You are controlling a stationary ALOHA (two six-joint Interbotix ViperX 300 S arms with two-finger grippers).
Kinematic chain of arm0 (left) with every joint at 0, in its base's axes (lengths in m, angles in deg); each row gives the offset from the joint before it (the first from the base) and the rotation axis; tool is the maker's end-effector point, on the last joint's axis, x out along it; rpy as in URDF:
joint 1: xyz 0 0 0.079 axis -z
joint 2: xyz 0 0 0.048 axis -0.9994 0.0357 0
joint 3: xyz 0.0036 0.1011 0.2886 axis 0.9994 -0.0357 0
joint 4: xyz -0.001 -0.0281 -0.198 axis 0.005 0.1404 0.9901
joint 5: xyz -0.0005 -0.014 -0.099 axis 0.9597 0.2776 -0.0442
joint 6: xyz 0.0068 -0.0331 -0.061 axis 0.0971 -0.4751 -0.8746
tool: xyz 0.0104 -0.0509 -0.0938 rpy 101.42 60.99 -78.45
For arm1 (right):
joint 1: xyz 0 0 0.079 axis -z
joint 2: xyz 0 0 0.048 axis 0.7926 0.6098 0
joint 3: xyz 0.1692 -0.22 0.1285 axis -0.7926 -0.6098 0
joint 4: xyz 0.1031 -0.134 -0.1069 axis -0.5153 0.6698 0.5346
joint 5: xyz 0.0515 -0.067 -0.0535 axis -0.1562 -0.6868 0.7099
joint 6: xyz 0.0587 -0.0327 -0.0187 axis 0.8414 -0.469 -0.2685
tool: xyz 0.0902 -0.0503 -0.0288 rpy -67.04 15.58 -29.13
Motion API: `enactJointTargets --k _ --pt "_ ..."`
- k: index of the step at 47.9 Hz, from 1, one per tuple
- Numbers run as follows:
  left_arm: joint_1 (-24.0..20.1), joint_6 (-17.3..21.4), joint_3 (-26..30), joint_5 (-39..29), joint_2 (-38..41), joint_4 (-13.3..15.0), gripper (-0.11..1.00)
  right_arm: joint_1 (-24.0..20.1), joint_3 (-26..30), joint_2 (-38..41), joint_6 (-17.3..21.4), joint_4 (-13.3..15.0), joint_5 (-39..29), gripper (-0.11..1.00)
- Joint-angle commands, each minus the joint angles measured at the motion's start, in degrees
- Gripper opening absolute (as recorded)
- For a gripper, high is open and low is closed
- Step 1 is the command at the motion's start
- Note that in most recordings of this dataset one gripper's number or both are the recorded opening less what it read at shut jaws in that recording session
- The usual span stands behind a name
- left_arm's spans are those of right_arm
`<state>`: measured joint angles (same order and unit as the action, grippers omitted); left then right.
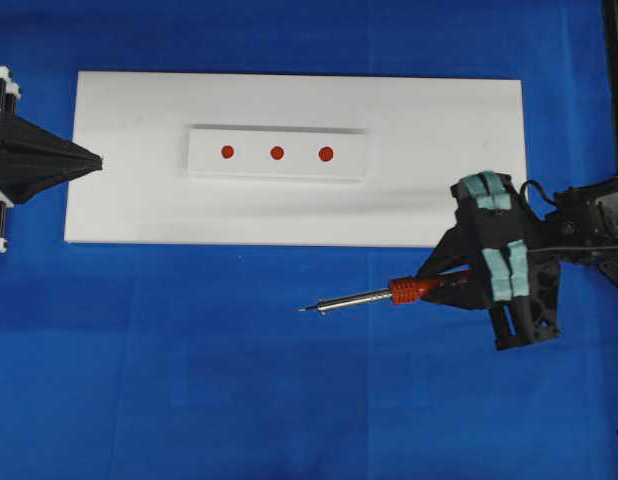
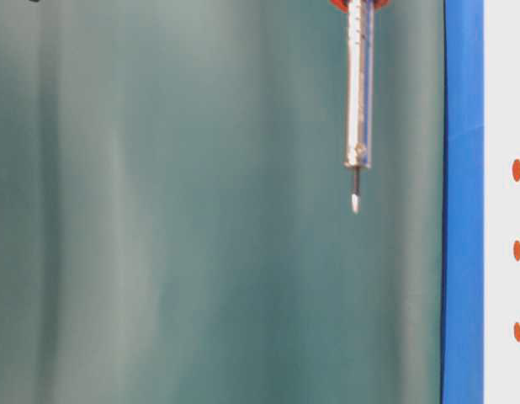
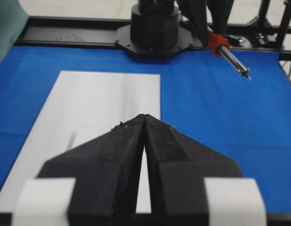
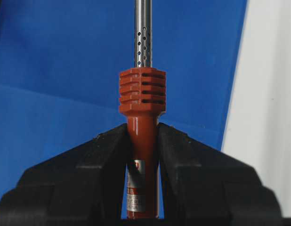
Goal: Touch the tip of the soldering iron to the mark.
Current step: 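Carry the iron back down and lay it on the blue table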
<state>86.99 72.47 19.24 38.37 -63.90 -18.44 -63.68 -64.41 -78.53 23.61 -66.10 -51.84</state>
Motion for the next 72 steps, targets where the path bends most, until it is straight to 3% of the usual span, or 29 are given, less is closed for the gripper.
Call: enactJointTargets --k 1,10,36,50,72 --pt "-0.18 -0.09 0.53 0.53 0.26 0.00 0.00 -0.18 1.23 0.53 0.09 0.97 1.32 0.06" --pt "-0.18 -0.18 0.53 0.53 0.35 0.00 0.00 -0.18 4.22 5.01 0.18 1.67 4.13 0.06" --pt "-0.18 -0.18 0.53 0.26 0.18 -0.09 0.00 1.05 23.47 23.91 0.35 2.81 4.22 0.06" --pt "-0.18 -0.18 0.53 0.09 0.18 0.00 0.00 1.05 22.85 24.70 1.14 2.72 5.71 0.06" --pt "-0.18 -0.09 0.53 0.09 0.18 -0.09 0.00 0.44 15.38 33.05 5.19 1.58 22.94 0.06"
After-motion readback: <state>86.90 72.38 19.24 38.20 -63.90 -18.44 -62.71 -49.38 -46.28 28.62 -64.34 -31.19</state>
